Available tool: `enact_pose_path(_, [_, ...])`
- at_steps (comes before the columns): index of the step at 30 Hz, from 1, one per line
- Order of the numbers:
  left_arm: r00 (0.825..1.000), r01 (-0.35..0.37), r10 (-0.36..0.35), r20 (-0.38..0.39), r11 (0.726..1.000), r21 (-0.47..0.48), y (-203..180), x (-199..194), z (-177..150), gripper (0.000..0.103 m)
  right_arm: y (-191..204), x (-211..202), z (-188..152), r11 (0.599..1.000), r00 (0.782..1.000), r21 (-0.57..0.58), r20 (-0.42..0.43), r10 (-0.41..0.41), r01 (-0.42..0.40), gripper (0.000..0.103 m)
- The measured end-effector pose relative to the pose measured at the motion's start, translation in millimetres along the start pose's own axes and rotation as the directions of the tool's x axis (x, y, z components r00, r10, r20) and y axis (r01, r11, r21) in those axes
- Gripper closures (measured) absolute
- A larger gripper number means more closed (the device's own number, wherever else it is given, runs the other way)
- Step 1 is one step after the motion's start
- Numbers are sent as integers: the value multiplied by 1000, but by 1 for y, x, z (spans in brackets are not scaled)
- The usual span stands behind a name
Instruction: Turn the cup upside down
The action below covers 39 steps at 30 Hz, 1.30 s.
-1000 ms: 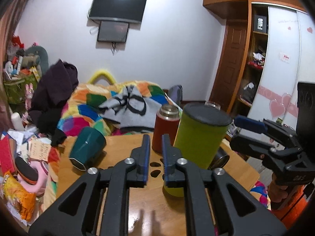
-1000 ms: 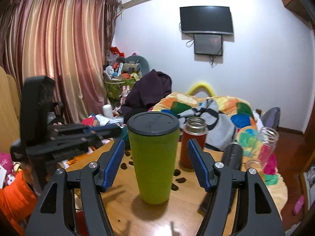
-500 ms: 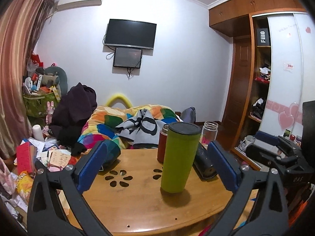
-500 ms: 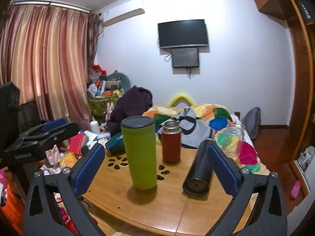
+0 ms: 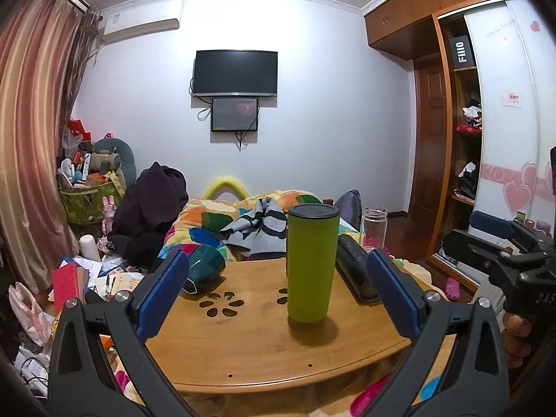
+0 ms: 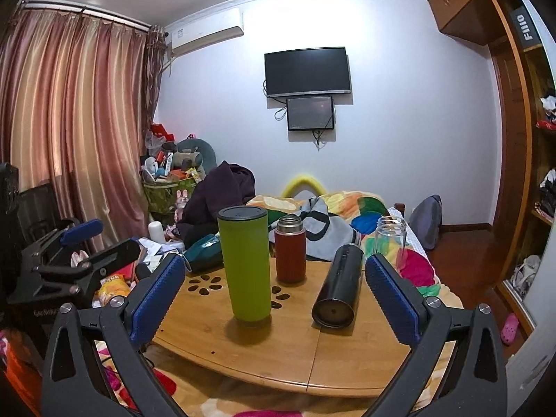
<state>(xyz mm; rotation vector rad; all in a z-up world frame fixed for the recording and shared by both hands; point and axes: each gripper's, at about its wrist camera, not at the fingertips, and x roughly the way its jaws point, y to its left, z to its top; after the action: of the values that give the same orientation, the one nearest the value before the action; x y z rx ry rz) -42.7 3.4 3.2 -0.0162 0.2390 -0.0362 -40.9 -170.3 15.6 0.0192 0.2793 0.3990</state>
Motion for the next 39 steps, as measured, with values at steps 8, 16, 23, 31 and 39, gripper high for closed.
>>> enact_pose_path(8, [999,-27,27,34,999,-19,0,-8,-1,0,0,-3,-2,1000,1000,-5,22,-16,16,0])
enact_pose_path(16, [998,-50,51,45,998,-29,3,-7,-3,0,-2,-2,-2,1000,1000,11,27,-12,12,0])
enact_pose_path(23, [998,-46,48,47,998,-34,5,-7,-3,0,-2,-3,-1,1000,1000,12,29,-11,11,0])
enact_pose_path(31, [998,-43,45,44,998,-38,6,-6,-4,0,-1,-4,-2,1000,1000,14,29,-10,10,0])
enact_pose_path(39, [998,-32,34,49,999,-32,5,-7,-4,0,-1,-5,-1,1000,999,16,35,-9,9,0])
